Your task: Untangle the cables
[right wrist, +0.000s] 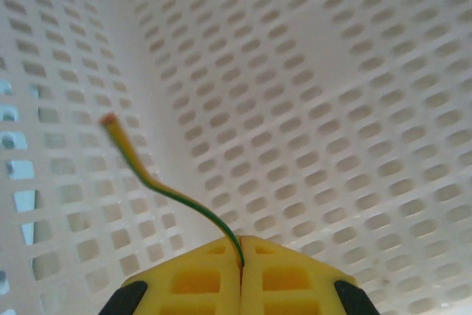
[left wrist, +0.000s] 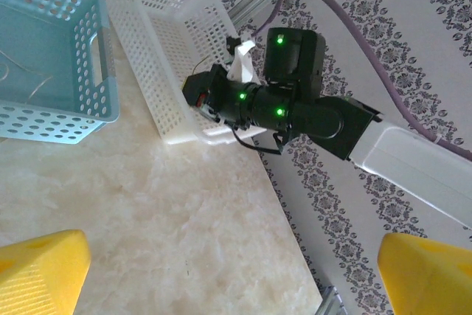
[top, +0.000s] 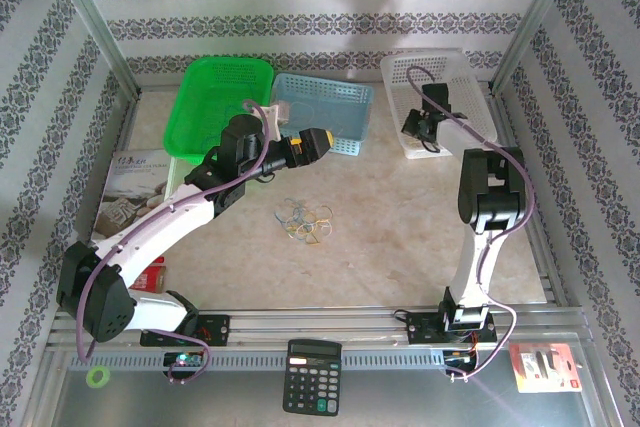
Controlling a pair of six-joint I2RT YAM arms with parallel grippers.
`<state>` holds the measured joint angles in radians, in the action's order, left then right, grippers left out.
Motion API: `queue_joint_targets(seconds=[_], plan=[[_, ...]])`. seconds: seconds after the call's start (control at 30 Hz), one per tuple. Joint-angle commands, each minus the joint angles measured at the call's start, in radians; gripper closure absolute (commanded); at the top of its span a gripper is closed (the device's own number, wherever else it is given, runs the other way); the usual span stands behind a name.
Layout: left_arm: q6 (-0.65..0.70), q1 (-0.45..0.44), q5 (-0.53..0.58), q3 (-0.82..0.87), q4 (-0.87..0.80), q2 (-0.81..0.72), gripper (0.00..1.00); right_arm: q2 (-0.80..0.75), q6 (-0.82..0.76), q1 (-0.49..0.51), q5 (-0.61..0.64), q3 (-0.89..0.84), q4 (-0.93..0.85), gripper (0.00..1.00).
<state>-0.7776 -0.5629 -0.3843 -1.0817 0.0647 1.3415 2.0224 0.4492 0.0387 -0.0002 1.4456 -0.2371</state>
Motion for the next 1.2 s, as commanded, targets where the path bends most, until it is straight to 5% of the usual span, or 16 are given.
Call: queue_joint_targets(seconds=[0.0,0.37,0.87,0.97,1.1,1.17], plan=[[-0.012,0.001,-0.004,0.014,0.038,-0.025,0.00,-0.089,0.024,0.025,-0.027,-0.069,-0.025,1.00],[-0.016,0.004,-0.008,0.029,0.060,-0.016,0.00,-0.290,0.069,0.078,-0.049,-0.294,0.058,1.00],[-0.013,0.004,-0.005,0.036,0.035,-0.033,0.00,-0.106,-0.028,-0.048,0.055,0.100,-0.027,1.00],[-0.011,0.004,0.005,0.041,0.030,-0.043,0.00,-0.026,-0.024,-0.072,0.026,0.187,-0.050,0.91],[-0.013,0.004,0.015,0.051,0.027,-0.053,0.00,0.040,-0.020,-0.091,-0.057,0.261,-0.061,0.61],[-0.011,0.005,0.017,0.055,0.024,-0.059,0.00,0.039,-0.026,-0.091,-0.073,0.274,-0.065,0.54]])
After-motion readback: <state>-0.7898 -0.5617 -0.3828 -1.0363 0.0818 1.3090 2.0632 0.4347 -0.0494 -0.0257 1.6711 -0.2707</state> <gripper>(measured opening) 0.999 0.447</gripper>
